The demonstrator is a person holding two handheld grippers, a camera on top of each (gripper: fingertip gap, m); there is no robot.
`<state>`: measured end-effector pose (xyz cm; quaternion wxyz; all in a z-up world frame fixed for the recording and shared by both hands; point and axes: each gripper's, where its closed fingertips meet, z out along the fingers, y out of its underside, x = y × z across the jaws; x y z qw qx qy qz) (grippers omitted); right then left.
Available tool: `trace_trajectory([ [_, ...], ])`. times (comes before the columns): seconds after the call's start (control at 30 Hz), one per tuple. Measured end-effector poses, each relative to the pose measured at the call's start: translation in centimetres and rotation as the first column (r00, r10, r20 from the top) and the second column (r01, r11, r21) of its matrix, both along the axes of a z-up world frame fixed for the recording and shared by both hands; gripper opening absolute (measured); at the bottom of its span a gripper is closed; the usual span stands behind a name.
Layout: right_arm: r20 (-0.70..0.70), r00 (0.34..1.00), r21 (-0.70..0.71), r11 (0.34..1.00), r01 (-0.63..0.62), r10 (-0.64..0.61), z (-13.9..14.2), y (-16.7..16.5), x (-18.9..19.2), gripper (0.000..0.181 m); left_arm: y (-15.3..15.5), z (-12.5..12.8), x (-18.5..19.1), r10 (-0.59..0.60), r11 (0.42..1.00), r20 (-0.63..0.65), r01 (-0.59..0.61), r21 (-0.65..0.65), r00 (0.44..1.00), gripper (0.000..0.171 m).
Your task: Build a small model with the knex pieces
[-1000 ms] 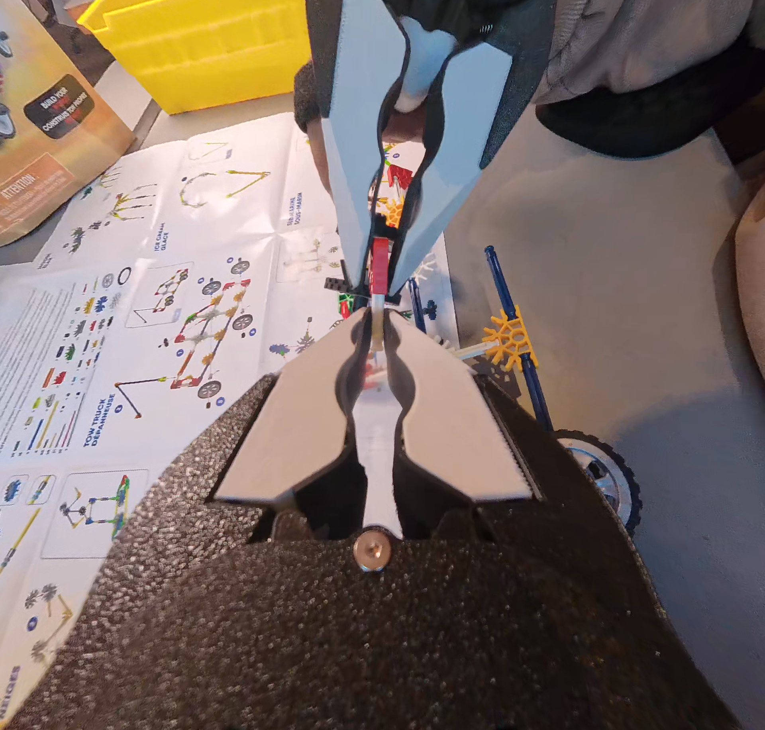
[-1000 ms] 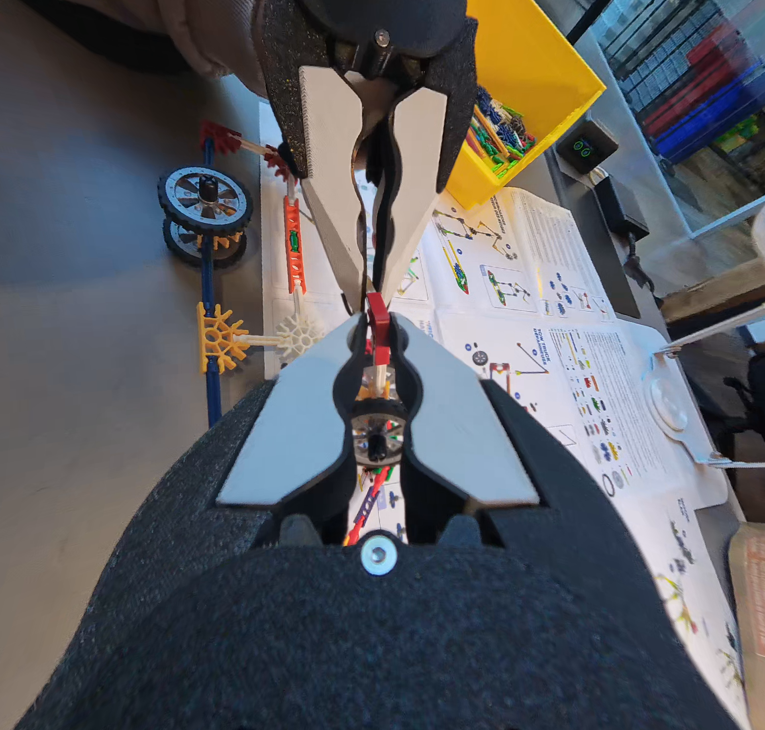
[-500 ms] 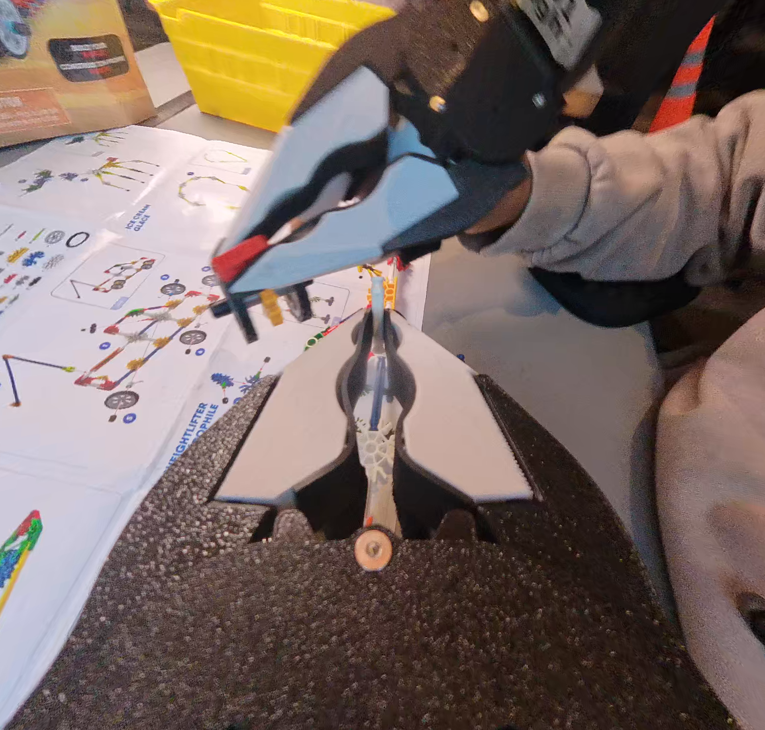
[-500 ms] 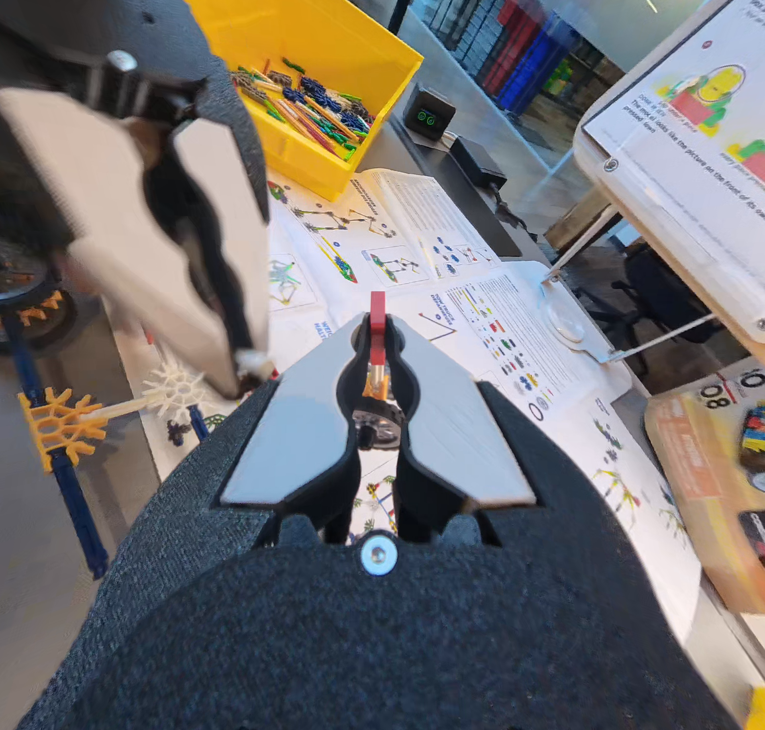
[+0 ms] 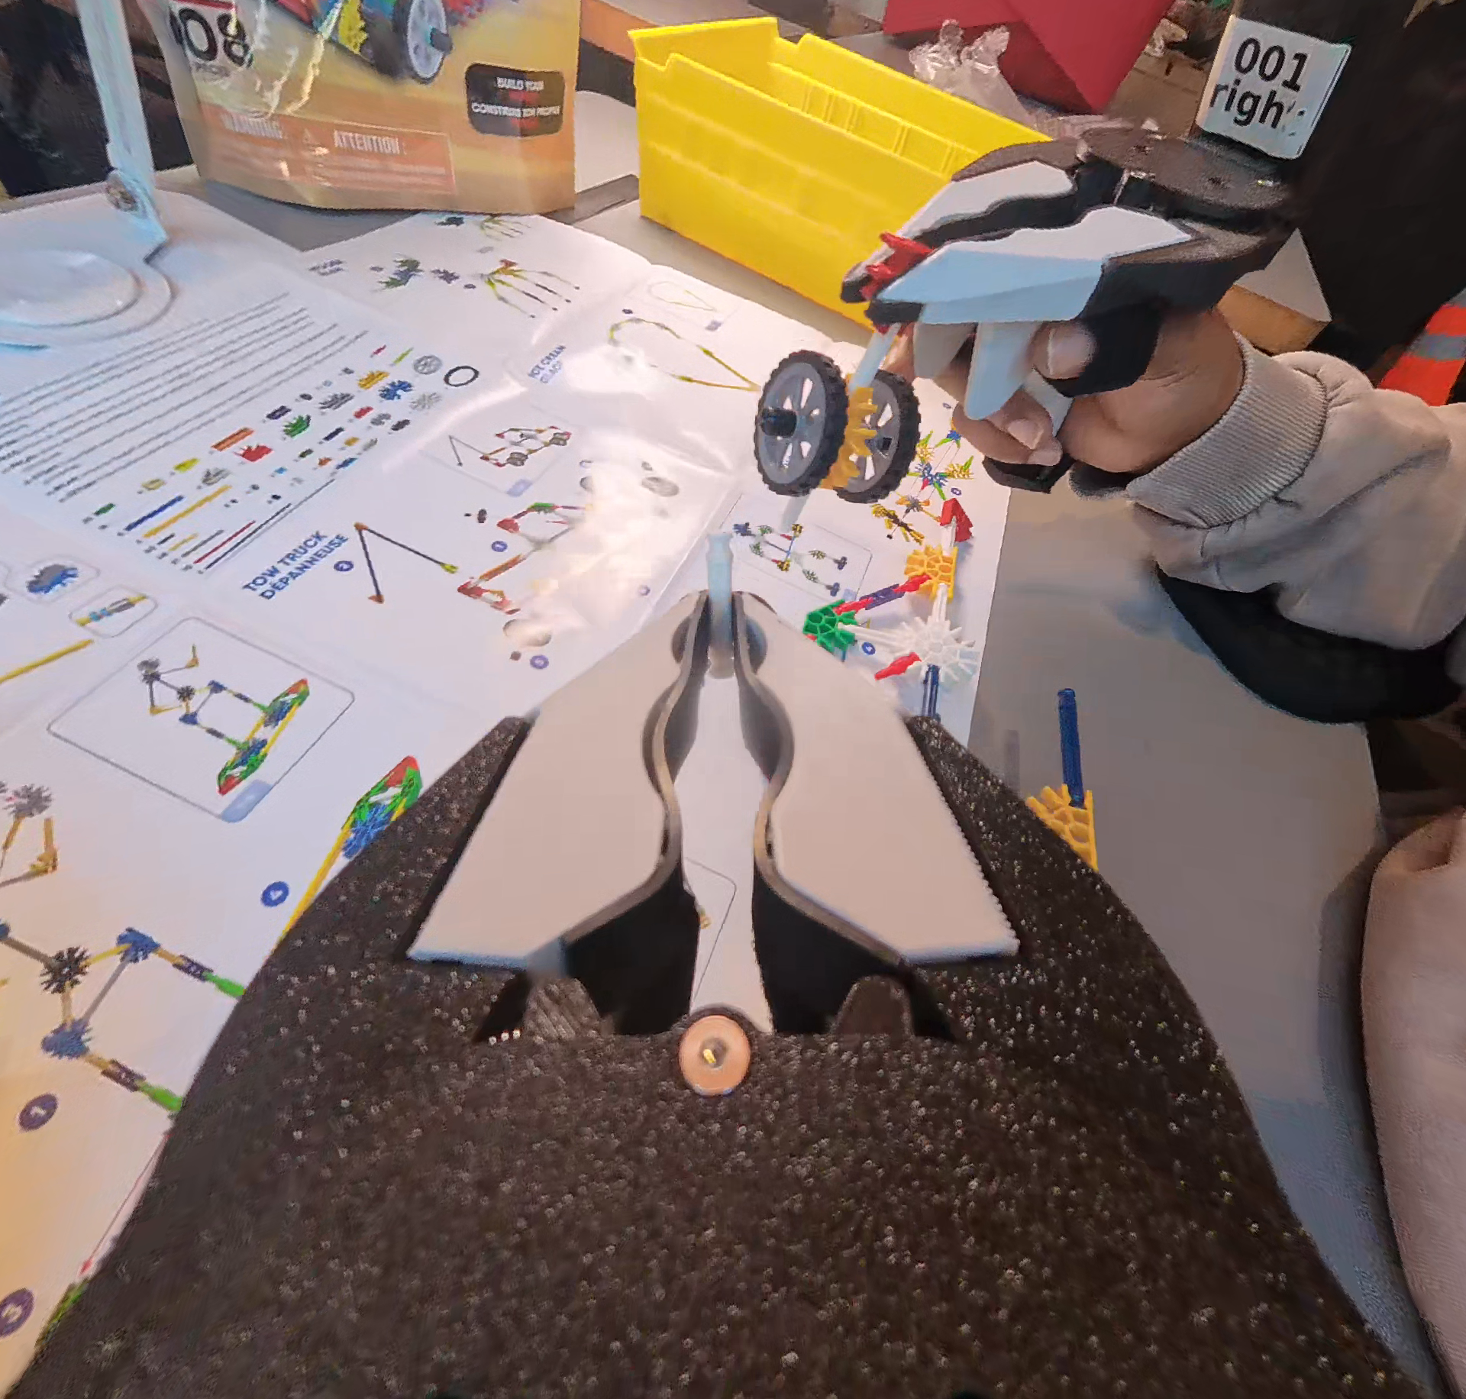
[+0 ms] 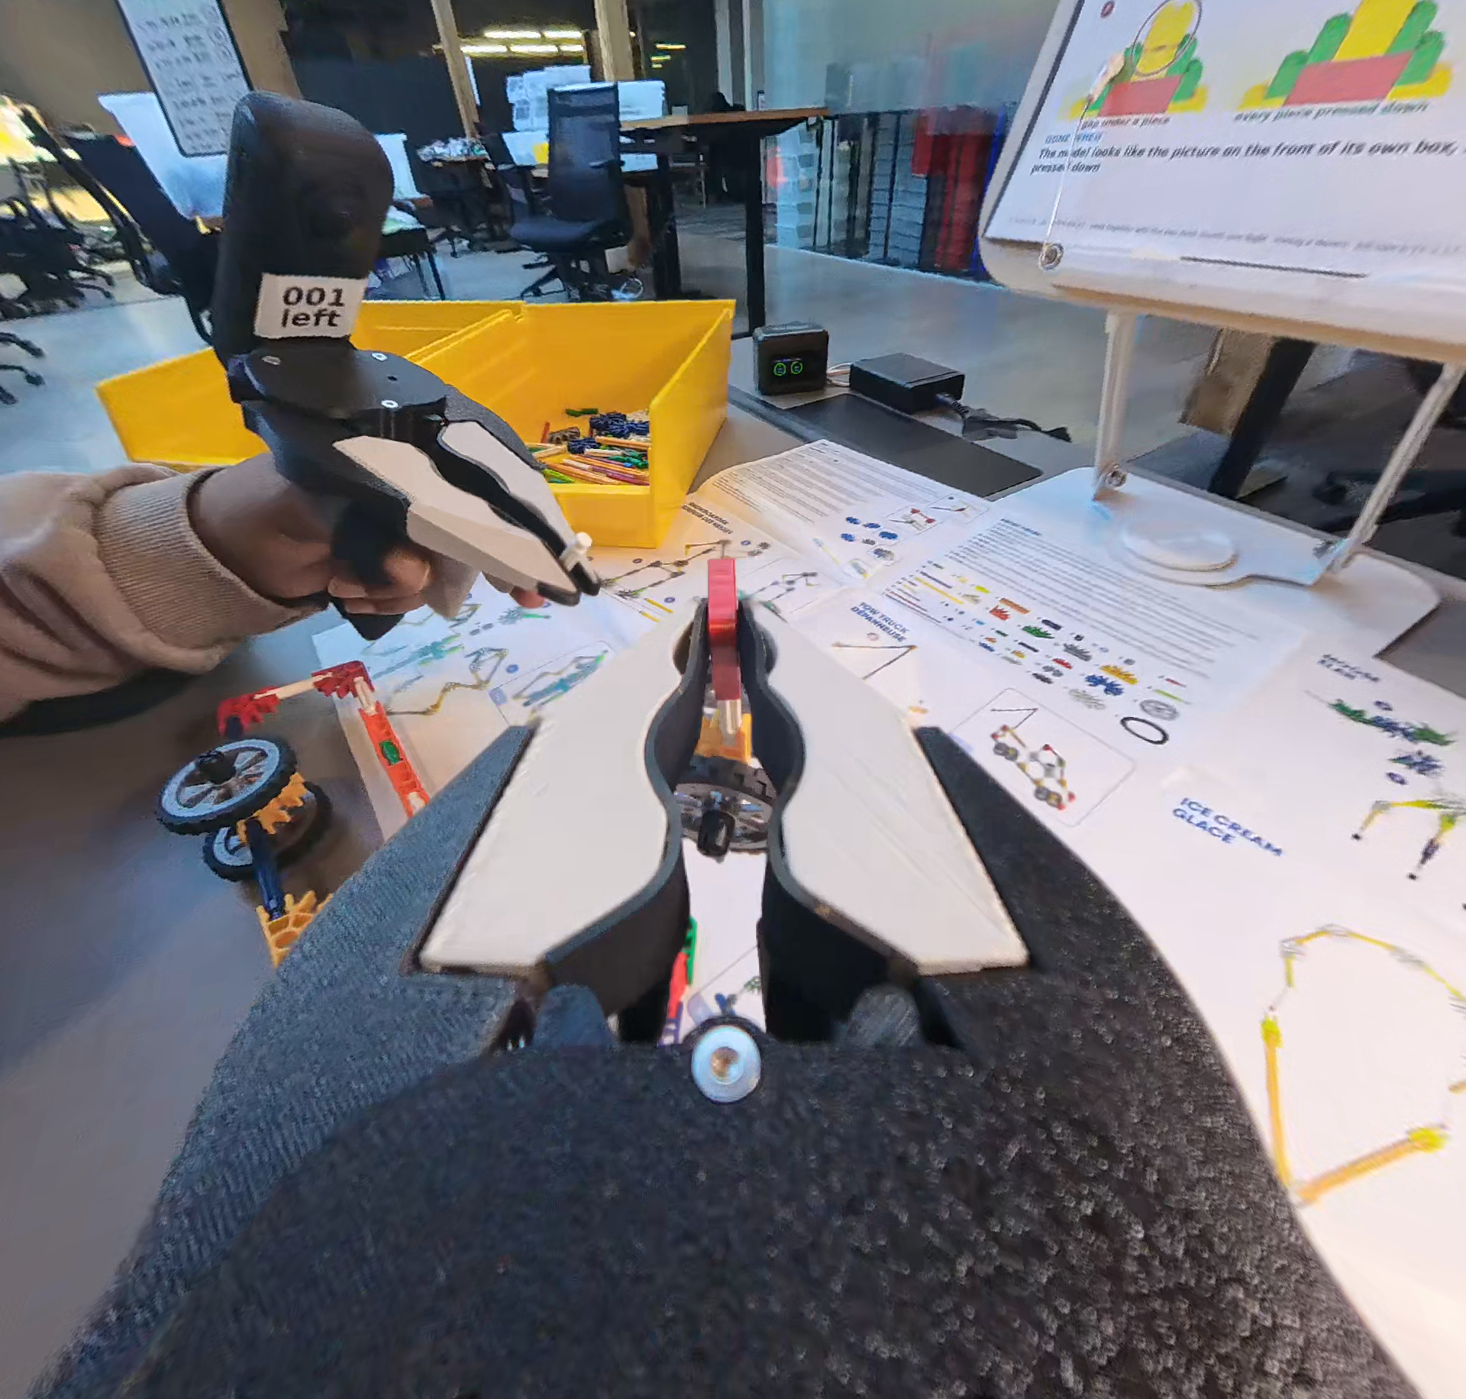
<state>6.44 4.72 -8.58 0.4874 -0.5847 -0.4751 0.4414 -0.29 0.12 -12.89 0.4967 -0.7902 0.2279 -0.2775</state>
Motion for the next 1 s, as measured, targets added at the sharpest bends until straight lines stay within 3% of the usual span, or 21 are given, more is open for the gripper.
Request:
trace_trajectory([
  [0.2, -0.007, 0.999, -0.012, 0.999, -0.051, 0.05, -0.9, -0.8, 0.1, 0.004, 1.0, 0.7, -4.7, 0.131, 0.99, -0.142, -0.121, 0.079, 0.981, 0.003],
  [0.33, -0.011, 0.998, -0.011, 0.998, -0.056, 0.055, -1.2, -0.9, 0.3, 0.004, 1.2, 2.9, -9.2, 0.255, 0.963, -0.215, -0.227, 0.147, 0.943, 0.002],
  [0.53, -0.029, 0.998, -0.009, 0.999, -0.049, 0.049, -1.1, -0.7, 1.1, 0.004, -1.6, 10.0, -19.0, 0.508, 0.846, -0.197, -0.443, 0.295, 0.839, 0.003],
  [0.63, -0.04, 0.998, -0.018, 0.999, -0.043, 0.042, -1.0, -0.4, 1.4, 0.004, -3.2, 11.6, -24.7, 0.62, 0.779, -0.227, -0.554, 0.295, 0.751, 0.002],
  [0.7, -0.047, 0.998, -0.032, 0.998, -0.051, 0.049, -1.0, -0.5, 1.4, 0.004, -3.6, 11.0, -27.3, 0.62, 0.785, -0.289, -0.574, 0.233, 0.73, 0.002],
  [0.83, -0.041, 0.997, -0.037, 0.997, -0.065, 0.064, -1.1, -0.9, 1.2, 0.004, -4.0, 5.5, -31.7, 0.506, 0.798, -0.52, -0.603, -0.022, 0.688, 0.003],
  [0.87, -0.039, 0.997, -0.033, 0.997, -0.068, 0.066, -1.1, -1.1, 1.1, 0.004, -4.1, 4.4, -32.2, 0.479, 0.791, -0.551, -0.609, -0.067, 0.683, 0.011],
  [0.93, -0.041, 0.997, -0.022, 0.997, -0.073, 0.072, -1.0, -1.4, 1.1, 0.004, -3.8, 3.3, -32.6, 0.46, 0.784, -0.576, -0.614, -0.095, 0.676, 0.025],
  [1.0, -0.045, 0.996, -0.017, 0.997, -0.079, 0.078, -0.9, -1.6, 0.9, 0.004, -3.1, 4.2, -31.6, 0.49, 0.795, -0.55, -0.606, -0.037, 0.676, 0.029],
])
